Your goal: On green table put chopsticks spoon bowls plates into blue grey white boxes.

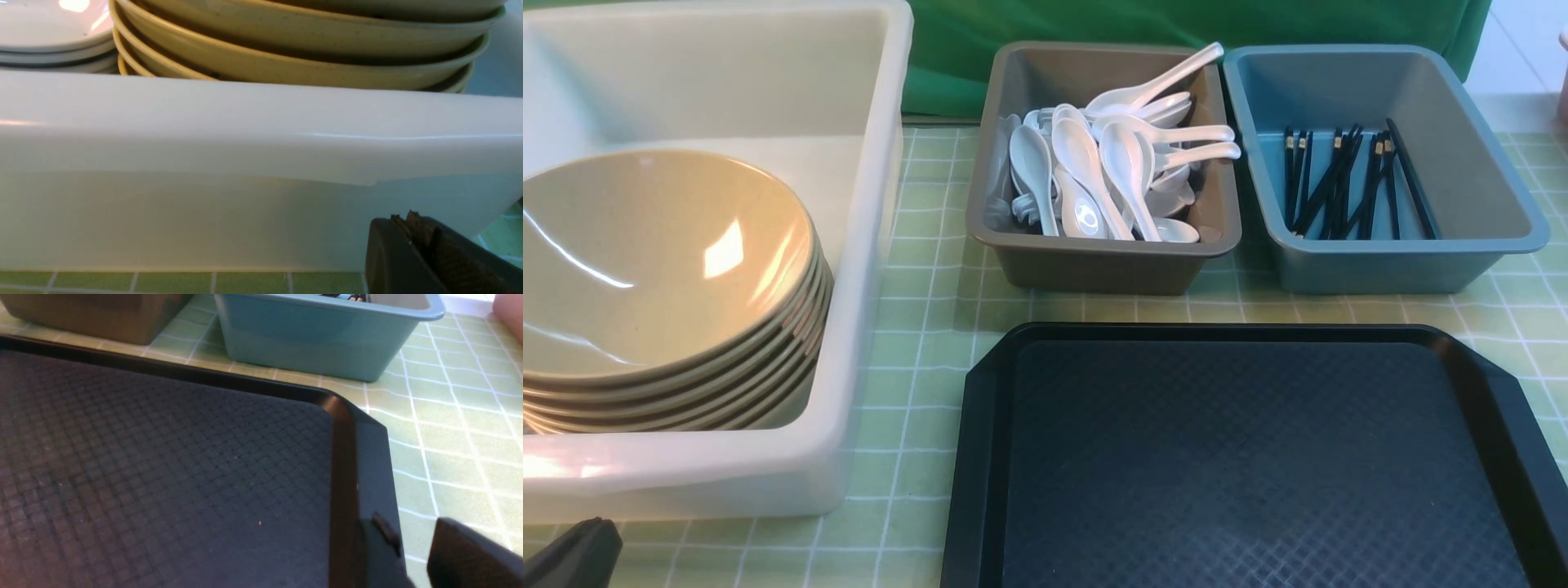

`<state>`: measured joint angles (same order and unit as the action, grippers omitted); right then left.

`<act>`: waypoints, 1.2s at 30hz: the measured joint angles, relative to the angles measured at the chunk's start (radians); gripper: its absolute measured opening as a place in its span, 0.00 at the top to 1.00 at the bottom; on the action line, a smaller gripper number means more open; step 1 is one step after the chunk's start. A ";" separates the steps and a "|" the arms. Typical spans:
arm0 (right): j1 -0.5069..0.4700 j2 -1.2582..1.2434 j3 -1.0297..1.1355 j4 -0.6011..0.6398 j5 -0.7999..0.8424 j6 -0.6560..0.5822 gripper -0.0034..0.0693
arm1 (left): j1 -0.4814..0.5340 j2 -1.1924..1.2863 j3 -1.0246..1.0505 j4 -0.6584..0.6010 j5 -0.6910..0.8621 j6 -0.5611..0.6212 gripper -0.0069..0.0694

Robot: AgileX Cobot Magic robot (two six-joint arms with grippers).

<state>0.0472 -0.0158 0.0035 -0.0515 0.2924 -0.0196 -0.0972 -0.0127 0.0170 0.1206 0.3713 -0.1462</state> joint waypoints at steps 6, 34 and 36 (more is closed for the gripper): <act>0.000 0.000 0.001 -0.001 -0.002 0.000 0.65 | 0.000 0.000 0.000 0.000 0.000 0.000 0.91; 0.000 0.000 0.001 -0.001 -0.002 0.000 0.63 | 0.000 0.000 0.000 0.000 -0.001 -0.004 0.91; 0.000 0.000 0.001 -0.001 -0.002 0.000 0.63 | 0.000 0.000 0.000 0.000 -0.001 -0.004 0.91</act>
<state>0.0472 -0.0158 0.0044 -0.0527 0.2904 -0.0196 -0.0972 -0.0127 0.0170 0.1206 0.3703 -0.1503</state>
